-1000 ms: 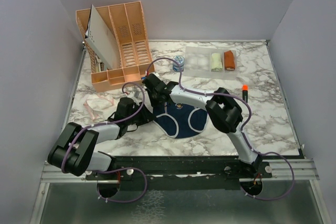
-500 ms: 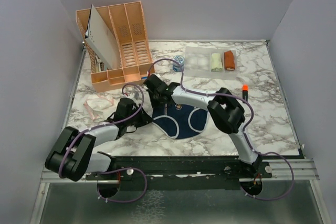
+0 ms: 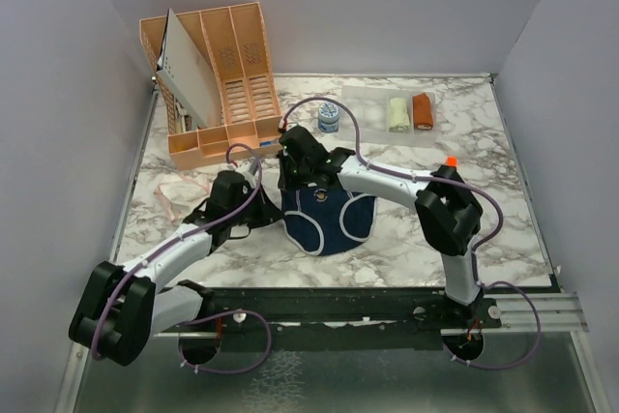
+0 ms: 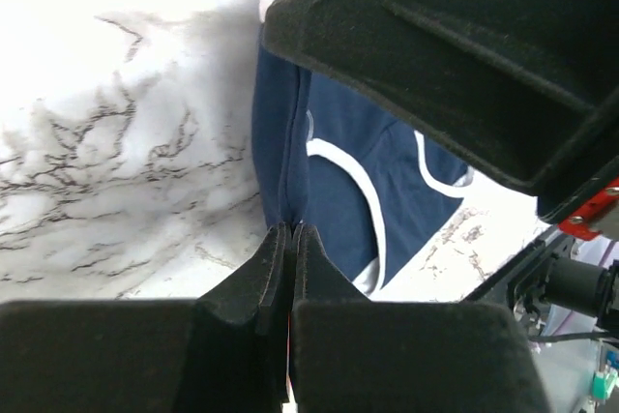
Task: Roll the underwear
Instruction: Fold the underwear at the center of the board.
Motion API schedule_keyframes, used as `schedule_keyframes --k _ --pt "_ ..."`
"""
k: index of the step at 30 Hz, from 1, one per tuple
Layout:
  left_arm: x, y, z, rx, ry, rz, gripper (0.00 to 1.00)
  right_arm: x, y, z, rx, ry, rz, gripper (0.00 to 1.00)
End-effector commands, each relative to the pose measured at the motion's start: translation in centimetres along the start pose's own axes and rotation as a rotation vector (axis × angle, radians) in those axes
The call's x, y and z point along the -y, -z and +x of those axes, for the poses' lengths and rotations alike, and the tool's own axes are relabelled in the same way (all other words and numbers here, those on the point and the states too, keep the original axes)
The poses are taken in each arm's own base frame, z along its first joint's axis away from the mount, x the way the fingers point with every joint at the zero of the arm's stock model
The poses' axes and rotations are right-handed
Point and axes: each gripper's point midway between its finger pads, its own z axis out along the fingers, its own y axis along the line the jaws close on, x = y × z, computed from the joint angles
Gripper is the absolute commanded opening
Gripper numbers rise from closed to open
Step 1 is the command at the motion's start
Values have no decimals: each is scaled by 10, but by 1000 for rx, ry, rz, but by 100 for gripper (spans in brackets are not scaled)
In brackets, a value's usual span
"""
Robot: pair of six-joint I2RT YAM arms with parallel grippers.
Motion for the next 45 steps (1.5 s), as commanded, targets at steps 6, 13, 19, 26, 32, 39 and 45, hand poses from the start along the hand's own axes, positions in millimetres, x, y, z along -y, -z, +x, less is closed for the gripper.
schedule_keyframes --k 6,13,19,26,32,39,45 --pt "69 -9 -4 -46 -66 114 0 17 30 -17 50 -98 -146 0" --pt "115 -31 -6 -49 -68 185 0 59 44 -11 37 -161 -168 1" --pt "155 -60 0 -83 -90 243 0 92 53 -6 41 -184 -148 1" --pt "180 -92 14 -130 -91 273 0 133 62 1 50 -203 -106 0" --pt "189 -114 26 -174 -98 270 0 166 69 3 69 -228 -48 1" --pt "186 -130 35 -186 -100 241 0 191 69 5 111 -255 -13 1" --pt "190 -143 35 -186 -93 246 0 200 58 9 86 -268 -16 1"
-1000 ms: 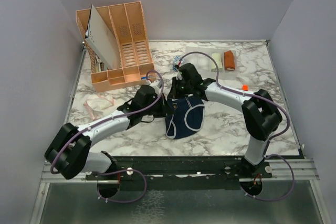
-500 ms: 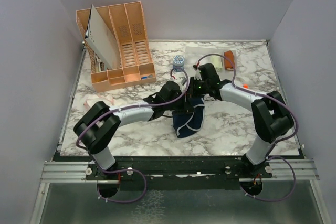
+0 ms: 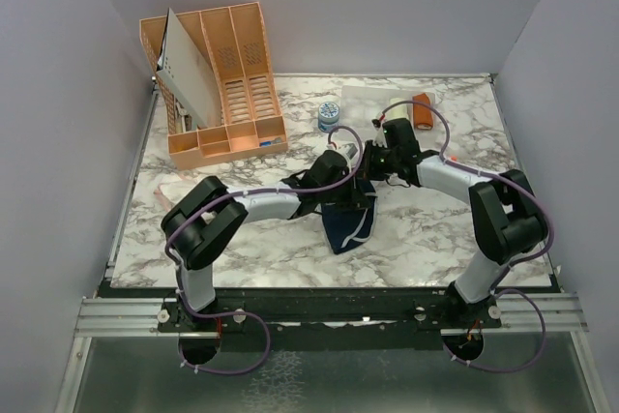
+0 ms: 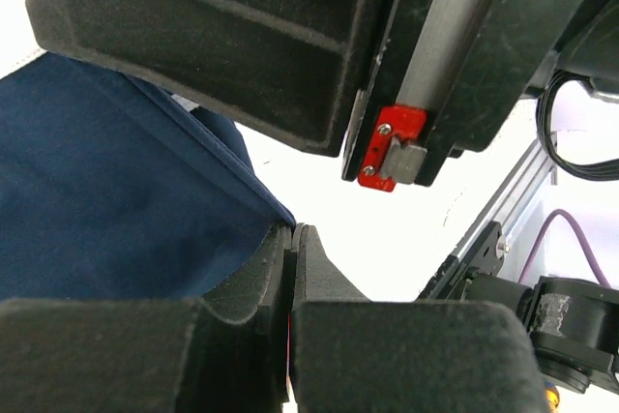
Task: Roll the underwear
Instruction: Fold the underwear at the center of the board.
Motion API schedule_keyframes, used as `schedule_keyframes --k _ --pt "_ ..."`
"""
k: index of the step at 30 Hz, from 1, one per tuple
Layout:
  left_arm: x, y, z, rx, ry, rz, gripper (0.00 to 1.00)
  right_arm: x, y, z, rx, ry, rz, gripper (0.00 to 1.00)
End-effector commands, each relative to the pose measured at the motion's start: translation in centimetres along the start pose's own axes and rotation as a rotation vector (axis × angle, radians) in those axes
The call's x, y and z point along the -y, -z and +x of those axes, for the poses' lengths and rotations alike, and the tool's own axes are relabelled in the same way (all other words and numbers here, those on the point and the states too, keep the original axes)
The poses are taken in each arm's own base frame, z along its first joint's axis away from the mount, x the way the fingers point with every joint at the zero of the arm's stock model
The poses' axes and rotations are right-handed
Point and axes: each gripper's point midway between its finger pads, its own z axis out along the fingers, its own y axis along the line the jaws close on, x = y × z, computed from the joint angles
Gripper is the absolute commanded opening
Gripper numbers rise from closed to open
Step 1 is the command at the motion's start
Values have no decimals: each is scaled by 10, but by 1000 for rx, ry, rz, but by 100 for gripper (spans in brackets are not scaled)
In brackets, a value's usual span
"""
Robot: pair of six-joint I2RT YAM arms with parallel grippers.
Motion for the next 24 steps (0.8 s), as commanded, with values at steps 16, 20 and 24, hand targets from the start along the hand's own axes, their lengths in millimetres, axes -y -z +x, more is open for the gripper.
schedule_keyframes --k 16,20,24 --pt "33 -25 3 -26 -1 107 0 39 -6 -12 33 24 149 2" --pt "34 -32 7 -53 3 123 0 43 -9 -8 -4 47 161 7" --pt "40 -39 10 -70 14 156 5 59 -5 -15 26 43 266 12"
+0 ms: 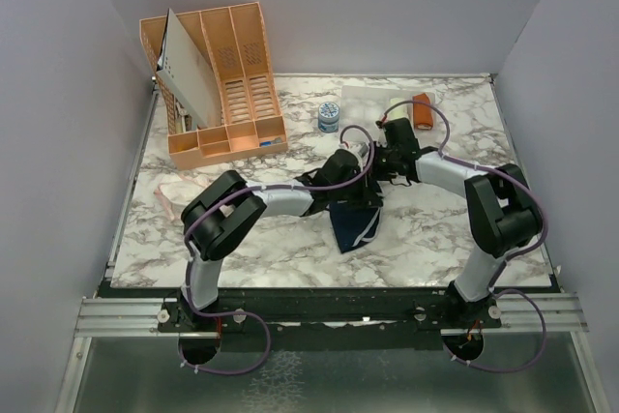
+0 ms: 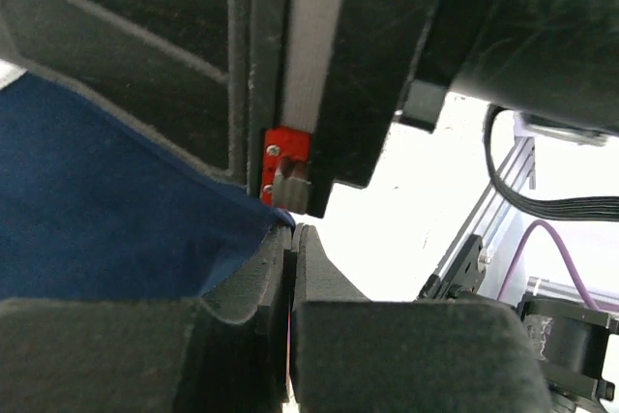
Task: Roll the underwear
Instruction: Fold the underwear at the center of the board.
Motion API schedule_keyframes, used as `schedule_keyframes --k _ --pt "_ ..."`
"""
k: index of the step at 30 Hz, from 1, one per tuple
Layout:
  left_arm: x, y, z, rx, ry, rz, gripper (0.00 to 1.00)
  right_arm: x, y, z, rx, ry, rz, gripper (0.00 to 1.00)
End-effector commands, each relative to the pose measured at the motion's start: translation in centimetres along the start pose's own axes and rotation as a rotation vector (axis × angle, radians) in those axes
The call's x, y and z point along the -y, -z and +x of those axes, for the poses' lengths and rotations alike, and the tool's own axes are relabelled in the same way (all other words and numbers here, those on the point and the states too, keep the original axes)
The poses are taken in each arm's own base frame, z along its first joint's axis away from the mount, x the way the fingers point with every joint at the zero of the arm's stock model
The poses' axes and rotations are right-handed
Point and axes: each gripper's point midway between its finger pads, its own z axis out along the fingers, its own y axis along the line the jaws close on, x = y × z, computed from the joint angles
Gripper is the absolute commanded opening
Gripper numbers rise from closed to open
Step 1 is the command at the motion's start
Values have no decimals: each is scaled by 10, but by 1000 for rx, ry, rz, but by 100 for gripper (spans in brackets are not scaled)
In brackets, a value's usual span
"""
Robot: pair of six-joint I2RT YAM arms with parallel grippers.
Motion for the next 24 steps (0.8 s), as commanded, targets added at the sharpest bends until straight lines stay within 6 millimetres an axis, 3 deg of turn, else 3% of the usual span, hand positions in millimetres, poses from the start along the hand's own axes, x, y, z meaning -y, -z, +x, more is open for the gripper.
schedule_keyframes --k 1,3,7,9,12,16,18,21,24 --pt "24 -9 14 -66 3 100 15 22 2 -18 56 28 126 15" --pt "22 -11 15 -68 4 94 25 23 4 -22 60 45 141 19" --pt "27 -2 11 -47 -14 99 53 26 15 -35 83 71 179 48" --pt "35 8 6 -26 -36 112 62 30 24 -45 128 90 218 60" --pt "37 26 3 -13 -58 91 73 32 37 -51 145 98 249 62" --pt "39 58 1 34 -78 93 91 28 45 -39 136 79 217 62" --pt "26 75 0 69 -78 43 99 24 47 -29 127 58 181 62" --pt "-7 100 2 121 -64 -60 99 12 48 -14 121 38 96 62" --pt "-38 122 10 135 -22 -119 99 16 46 -8 109 13 107 62"
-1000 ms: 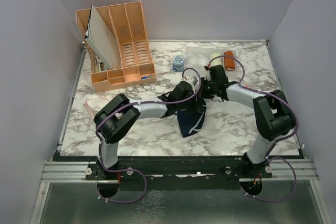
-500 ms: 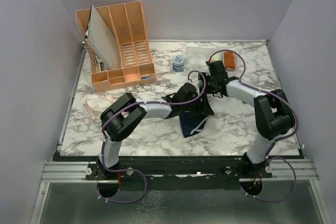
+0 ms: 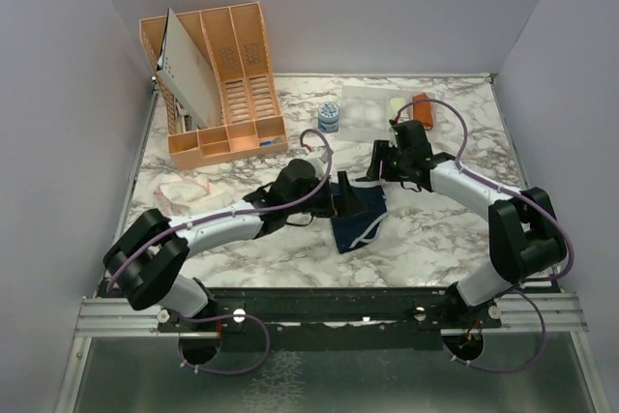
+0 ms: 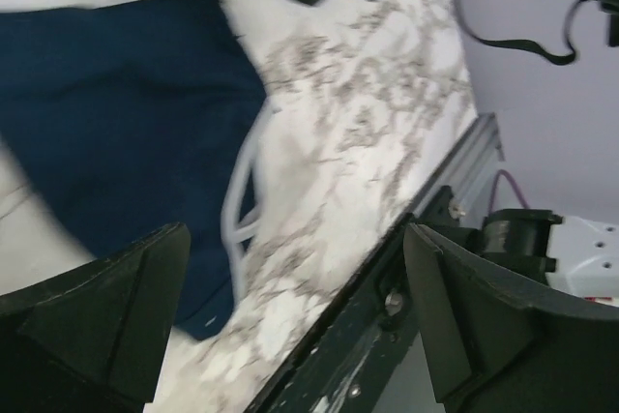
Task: Roll the underwear
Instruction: Fold the underwear at the center of the board.
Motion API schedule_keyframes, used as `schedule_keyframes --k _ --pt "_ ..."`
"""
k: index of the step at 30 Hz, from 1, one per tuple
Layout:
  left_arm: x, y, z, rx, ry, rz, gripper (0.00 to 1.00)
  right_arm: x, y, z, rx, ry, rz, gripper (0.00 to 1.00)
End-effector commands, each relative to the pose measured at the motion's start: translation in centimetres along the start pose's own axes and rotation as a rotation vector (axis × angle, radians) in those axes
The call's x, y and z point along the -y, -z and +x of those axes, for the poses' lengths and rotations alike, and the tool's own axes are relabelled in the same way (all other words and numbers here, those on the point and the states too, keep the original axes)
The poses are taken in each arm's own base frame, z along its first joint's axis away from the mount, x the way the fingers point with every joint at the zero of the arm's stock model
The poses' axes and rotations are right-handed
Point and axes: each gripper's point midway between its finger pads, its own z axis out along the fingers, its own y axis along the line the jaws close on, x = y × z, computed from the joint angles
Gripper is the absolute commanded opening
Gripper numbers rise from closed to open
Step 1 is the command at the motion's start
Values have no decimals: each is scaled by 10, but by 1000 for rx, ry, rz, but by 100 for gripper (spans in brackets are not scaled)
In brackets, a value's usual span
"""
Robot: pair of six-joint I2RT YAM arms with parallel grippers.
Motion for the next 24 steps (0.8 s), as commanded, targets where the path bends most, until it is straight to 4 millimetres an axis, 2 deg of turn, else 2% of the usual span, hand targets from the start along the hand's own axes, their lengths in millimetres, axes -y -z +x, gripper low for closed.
schedule_keyframes --k 1,5,9,12,16,19,24 --pt "-67 35 13 35 42 -187 99 -2 -3 11 -21 -42 -26 61" --pt "-83 48 29 15 55 -199 99 -3 -15 21 -67 -45 -34 52" --pt "-91 47 44 -33 64 -202 99 -7 -22 26 -82 -51 -59 39" --pt "-93 44 49 -55 63 -199 99 -4 -27 27 -104 -35 -46 35" --pt "-93 40 50 -70 49 -193 99 -3 -28 19 -77 -14 -36 12" --pt "-97 36 52 -100 34 -207 99 -9 -24 7 -43 19 -68 1" --pt "-105 33 57 -121 26 -226 99 -18 -20 -8 4 67 -116 0"
